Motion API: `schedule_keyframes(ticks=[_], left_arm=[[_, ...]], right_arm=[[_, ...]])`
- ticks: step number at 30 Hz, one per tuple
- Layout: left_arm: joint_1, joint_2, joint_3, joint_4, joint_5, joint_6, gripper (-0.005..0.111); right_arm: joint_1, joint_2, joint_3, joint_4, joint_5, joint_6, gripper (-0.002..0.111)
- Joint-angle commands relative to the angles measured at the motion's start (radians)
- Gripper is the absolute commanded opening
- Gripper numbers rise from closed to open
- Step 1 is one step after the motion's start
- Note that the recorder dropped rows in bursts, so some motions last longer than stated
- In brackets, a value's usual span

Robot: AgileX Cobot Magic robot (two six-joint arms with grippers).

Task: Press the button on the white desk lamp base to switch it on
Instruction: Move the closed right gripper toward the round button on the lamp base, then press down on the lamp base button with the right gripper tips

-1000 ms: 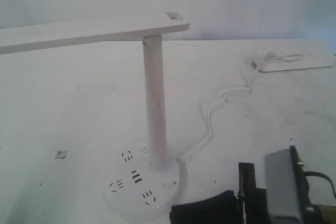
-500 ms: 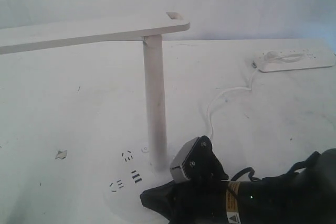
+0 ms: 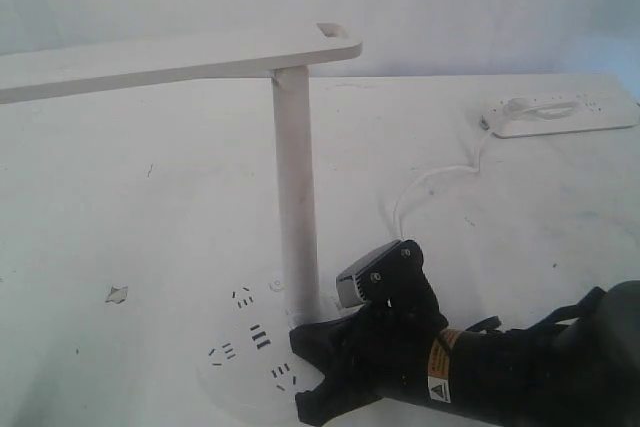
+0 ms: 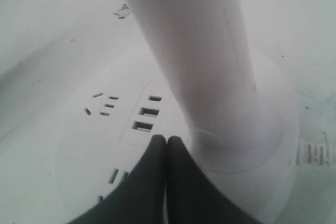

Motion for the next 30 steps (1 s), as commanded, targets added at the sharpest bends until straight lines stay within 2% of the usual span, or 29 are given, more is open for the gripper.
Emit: schedule_keyframes(ticks=[1,11,30], left_arm=[[0.001,-0.003,0.002,-0.009,0.001,0.000,0.000],[0.001,-0.003,0.002,-0.009,0.001,0.000,0.000],[0.001,-0.003,0.002,-0.009,0.001,0.000,0.000]], right_arm=[[0.001,-0.002,0.003,0.006,0.058,-0.012,0.000],[0.001,-0.006,0.098,0.104,-0.075,-0.059,0.000],[0.001,-0.006,0.100,0.031,-0.059,-0.034,0.000]])
